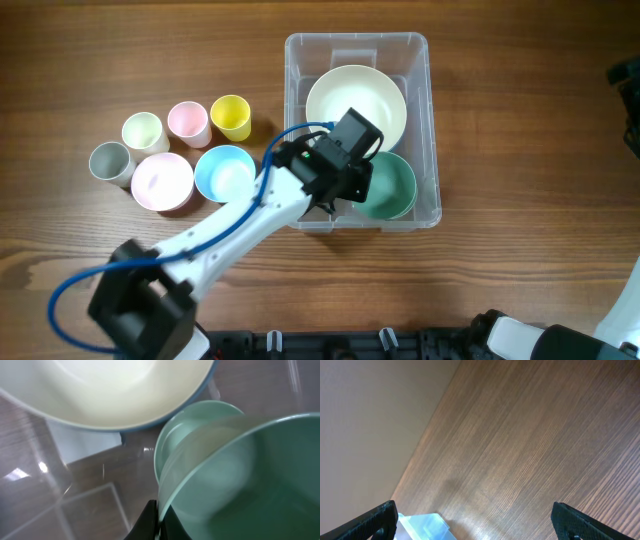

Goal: Pack container
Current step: 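Place the green cup into the green bowl inside the container, then move the left gripper to the pink bowl and grasp its rim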

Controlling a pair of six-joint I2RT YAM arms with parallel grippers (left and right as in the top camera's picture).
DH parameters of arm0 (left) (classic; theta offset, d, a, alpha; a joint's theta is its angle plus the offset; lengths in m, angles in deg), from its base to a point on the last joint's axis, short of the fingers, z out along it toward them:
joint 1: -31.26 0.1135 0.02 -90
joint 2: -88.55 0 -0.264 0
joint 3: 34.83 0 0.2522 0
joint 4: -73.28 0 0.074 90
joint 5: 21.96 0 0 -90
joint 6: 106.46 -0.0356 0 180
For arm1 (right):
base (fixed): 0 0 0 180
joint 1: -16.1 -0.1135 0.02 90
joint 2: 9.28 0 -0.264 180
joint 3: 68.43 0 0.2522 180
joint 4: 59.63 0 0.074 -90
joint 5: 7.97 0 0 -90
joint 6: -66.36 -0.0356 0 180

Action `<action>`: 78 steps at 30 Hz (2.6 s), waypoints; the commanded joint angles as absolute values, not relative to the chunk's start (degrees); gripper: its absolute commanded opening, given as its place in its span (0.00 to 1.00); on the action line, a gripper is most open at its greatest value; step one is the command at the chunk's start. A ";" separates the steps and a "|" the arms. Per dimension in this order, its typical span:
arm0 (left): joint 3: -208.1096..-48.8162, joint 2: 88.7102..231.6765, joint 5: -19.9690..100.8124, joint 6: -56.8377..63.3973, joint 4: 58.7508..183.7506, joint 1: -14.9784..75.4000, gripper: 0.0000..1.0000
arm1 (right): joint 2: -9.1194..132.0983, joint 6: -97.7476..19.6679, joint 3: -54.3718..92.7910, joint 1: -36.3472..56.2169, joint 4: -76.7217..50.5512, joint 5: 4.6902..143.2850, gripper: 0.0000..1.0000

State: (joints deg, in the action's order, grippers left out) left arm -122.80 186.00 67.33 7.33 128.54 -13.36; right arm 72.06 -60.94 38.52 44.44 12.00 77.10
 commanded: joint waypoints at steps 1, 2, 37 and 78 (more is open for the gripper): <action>-123.17 189.08 67.24 6.22 126.07 -13.47 0.09 | 72.28 -61.33 38.70 44.46 12.00 76.82 1.00; -123.17 189.23 67.24 6.20 124.87 -13.49 0.14 | 72.28 -61.31 38.70 44.46 12.00 76.82 1.00; -142.34 203.77 64.90 4.69 145.94 -13.58 0.04 | 72.28 -61.33 38.70 44.46 12.00 76.82 1.00; -100.33 180.60 66.50 21.56 133.11 52.97 0.54 | 72.28 -61.33 38.70 44.46 12.00 76.82 1.00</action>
State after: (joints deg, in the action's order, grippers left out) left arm -101.71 180.53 67.39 20.89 134.88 52.93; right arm 72.06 -60.92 38.52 44.44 12.02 77.10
